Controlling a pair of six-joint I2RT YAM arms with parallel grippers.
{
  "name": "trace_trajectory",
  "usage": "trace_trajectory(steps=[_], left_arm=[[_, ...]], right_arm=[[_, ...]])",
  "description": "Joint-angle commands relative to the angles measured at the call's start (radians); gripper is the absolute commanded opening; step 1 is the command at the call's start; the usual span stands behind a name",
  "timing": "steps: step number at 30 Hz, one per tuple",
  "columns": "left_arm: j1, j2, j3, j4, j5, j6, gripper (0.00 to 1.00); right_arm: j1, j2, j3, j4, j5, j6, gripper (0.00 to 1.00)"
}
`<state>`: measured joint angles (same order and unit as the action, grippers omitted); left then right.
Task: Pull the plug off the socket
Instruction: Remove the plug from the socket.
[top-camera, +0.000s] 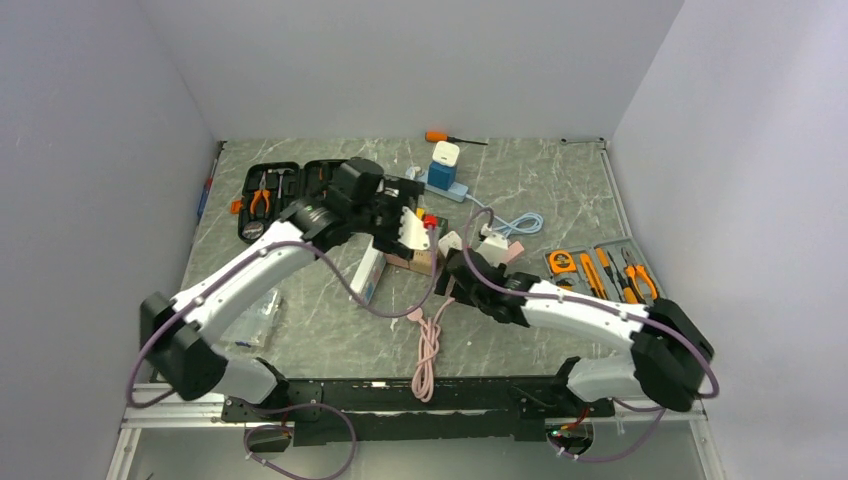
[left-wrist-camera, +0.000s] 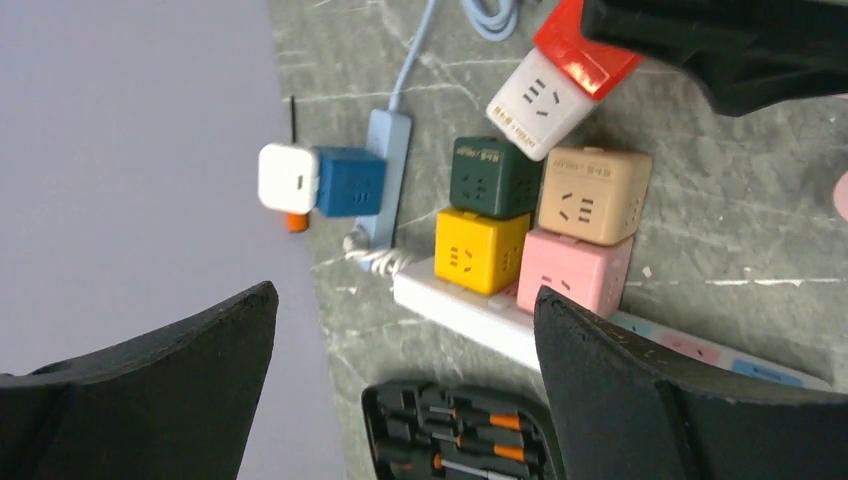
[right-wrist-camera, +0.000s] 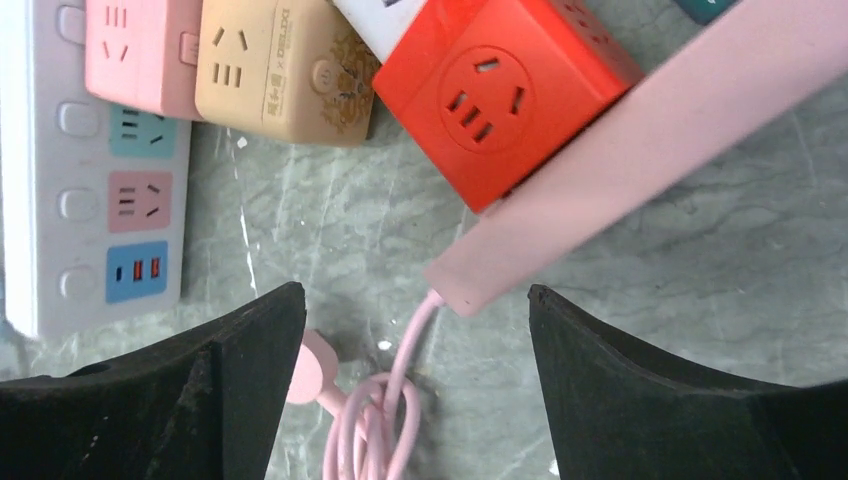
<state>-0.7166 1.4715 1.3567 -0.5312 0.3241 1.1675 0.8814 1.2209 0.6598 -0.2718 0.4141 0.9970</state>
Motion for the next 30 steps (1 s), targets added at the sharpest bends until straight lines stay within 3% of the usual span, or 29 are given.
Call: trace_trajectory(steps=[1, 16, 20, 28, 30], left_arm=[[0.028, -0.137, -0.072, -0.069, 0.022, -0.063, 0.99], [0.040, -0.355, -0.185, -0.136, 0.011, -0.076, 0.99], [0.041, -0.373, -0.198, -0.144, 0.010, -0.075, 0.99], [0.042, -0.361, -0.194, -0.142, 0.031, -0.083, 0.99], [0.041, -0.353, -0.181, -0.149, 0.033, -0.087, 0.99]], right_arm=[[0.033, 0.142, 0.126, -0.125, 0.147, 0.104, 0.84], [0.101, 0.492, 0.358, -0.400, 0.374, 0.318, 0.77], [0.104, 0.421, 0.259, -0.393, 0.401, 0.369, 0.70], [0.103, 0.238, 0.070, -0.304, 0.419, 0.357, 0.41], [0.103, 0.223, 0.059, -0.323, 0.426, 0.364, 0.39]])
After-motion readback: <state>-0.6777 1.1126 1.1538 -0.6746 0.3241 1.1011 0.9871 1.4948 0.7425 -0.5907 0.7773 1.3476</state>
